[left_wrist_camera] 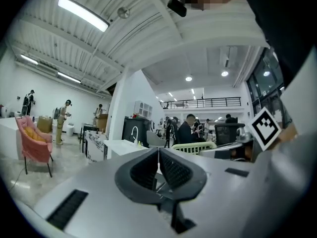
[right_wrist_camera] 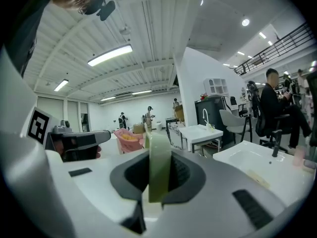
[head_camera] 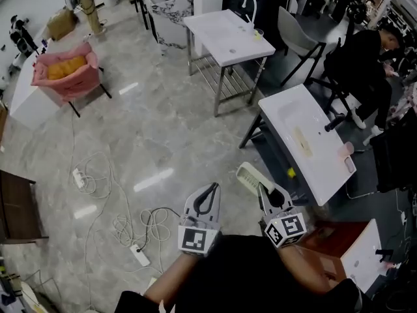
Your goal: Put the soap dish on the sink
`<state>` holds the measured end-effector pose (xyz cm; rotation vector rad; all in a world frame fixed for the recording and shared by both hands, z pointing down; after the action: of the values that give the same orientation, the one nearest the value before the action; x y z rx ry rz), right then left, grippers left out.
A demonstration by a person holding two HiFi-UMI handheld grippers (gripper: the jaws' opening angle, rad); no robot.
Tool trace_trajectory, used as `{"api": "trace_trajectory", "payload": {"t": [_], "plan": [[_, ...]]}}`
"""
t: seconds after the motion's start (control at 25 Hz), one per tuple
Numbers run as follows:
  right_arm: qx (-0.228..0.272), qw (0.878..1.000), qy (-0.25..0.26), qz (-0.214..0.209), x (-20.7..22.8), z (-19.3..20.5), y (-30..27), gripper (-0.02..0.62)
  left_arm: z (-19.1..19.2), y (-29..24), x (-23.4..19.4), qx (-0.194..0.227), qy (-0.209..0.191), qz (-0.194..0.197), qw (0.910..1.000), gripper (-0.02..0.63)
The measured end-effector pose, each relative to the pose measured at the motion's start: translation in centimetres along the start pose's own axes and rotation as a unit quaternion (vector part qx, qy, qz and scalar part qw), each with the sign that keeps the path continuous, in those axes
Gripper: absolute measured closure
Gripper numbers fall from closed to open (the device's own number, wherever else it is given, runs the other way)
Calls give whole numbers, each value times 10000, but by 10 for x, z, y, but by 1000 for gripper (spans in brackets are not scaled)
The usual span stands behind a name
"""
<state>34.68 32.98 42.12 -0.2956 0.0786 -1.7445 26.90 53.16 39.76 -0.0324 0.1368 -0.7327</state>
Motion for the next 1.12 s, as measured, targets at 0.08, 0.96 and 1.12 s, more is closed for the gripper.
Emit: {"api": "trace_trajectory", "payload": {"t": [0.08, 0.96, 1.12], "plan": [[-62, 9999, -39, 100, -6, -2, -15, 563, 4, -2, -15, -5, 14, 46, 10000, 592], [-194, 9994, -287, -16, 14, -10, -141, 563, 9, -62, -122, -480, 370, -467, 9971, 591], [-69, 9996, -285, 37, 46, -23, -169, 563, 11, -98, -130, -598, 203, -536, 9966, 592]]}}
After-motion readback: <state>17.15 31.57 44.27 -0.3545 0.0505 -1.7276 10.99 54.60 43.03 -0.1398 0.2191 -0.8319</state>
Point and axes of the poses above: the fingertips, and each gripper's own axes: y backward along the fingers, x to its right, z out of its underside, the point moved 8 cm from there along y, backward along the fingers, and after that the axes turned 6 degrees about -z, right-handed, at the moved point
